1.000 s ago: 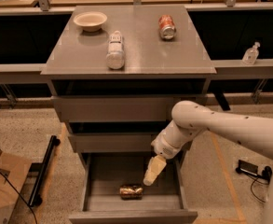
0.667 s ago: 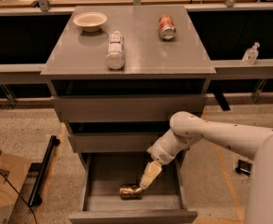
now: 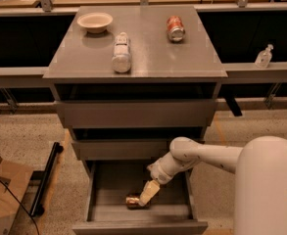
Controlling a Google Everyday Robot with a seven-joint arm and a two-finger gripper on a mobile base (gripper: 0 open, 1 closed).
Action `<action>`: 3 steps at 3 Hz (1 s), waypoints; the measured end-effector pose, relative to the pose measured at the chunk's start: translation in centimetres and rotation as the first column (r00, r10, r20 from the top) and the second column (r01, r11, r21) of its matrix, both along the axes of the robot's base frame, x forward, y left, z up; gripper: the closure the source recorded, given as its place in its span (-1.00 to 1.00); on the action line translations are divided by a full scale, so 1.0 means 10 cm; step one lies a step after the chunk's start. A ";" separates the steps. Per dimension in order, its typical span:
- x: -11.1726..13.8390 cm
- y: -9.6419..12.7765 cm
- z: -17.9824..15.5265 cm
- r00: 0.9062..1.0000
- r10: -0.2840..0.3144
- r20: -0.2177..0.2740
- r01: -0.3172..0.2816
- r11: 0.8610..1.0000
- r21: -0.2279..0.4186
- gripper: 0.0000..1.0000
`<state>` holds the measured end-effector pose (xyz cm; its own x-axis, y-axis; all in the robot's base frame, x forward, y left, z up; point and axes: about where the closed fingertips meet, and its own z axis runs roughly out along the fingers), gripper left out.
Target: Pick orange can from bottom drawer and place on counter
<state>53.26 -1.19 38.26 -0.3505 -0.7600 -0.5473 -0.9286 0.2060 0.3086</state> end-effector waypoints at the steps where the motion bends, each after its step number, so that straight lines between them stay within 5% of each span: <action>1: -0.04 0.02 -0.09 1.000 -0.003 -0.014 0.003 1.000 0.004 -1.00; 2: -0.02 0.04 -0.35 0.998 -0.045 -0.038 0.044 0.999 -0.016 -1.00; 3: 0.11 0.06 -0.66 0.996 -0.088 0.001 0.088 0.995 -0.039 -1.00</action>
Offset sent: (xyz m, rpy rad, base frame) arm 0.0037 0.0048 -0.0700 -0.0450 0.0667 -0.1121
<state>54.38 -0.55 31.67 -0.4174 -0.7468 -0.5178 -0.9061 0.2988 0.2995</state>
